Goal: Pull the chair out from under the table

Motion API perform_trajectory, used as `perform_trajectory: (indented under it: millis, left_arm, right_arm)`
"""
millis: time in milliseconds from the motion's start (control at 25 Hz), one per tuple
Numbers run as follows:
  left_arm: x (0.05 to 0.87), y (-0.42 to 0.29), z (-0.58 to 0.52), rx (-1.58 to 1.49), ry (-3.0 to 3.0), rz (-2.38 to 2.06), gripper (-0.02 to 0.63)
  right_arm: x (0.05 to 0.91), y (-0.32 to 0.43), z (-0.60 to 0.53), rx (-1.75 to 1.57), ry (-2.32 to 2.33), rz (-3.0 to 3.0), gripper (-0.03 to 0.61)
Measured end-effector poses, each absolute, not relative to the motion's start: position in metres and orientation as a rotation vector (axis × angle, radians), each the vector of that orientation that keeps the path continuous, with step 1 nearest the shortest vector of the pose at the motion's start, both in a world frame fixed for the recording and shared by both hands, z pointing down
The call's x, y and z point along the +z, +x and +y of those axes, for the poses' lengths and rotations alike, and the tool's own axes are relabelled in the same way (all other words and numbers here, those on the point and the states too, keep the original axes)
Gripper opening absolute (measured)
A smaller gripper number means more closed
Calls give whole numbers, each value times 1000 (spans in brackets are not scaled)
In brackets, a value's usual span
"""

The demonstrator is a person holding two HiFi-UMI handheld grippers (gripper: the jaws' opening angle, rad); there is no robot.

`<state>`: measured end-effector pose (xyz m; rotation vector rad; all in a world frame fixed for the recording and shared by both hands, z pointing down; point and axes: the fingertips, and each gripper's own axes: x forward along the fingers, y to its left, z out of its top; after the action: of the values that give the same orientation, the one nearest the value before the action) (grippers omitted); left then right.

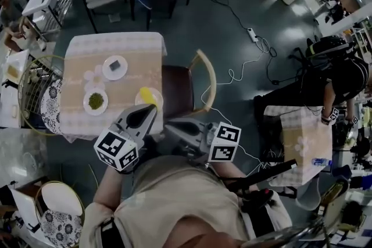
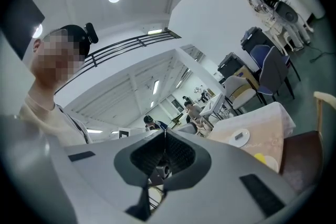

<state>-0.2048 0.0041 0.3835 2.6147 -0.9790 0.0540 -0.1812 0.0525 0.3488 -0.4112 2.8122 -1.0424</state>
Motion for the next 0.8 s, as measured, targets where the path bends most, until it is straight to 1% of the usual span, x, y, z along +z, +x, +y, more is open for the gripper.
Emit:
perform_trajectory:
  millis: [160, 440, 800]
  left_arm:
    - [381, -214, -3, 28, 2633, -962, 5]
    - [378, -202, -8, 27, 2648, -948, 5]
    - [386, -163, -23, 121, 2614, -1022, 5]
  right_arm:
    - [347, -193, 50, -1002, -448, 2848, 12]
    - [342, -183, 39, -951, -494, 2868, 12]
    - [351, -132, 8, -944, -487, 2836, 12]
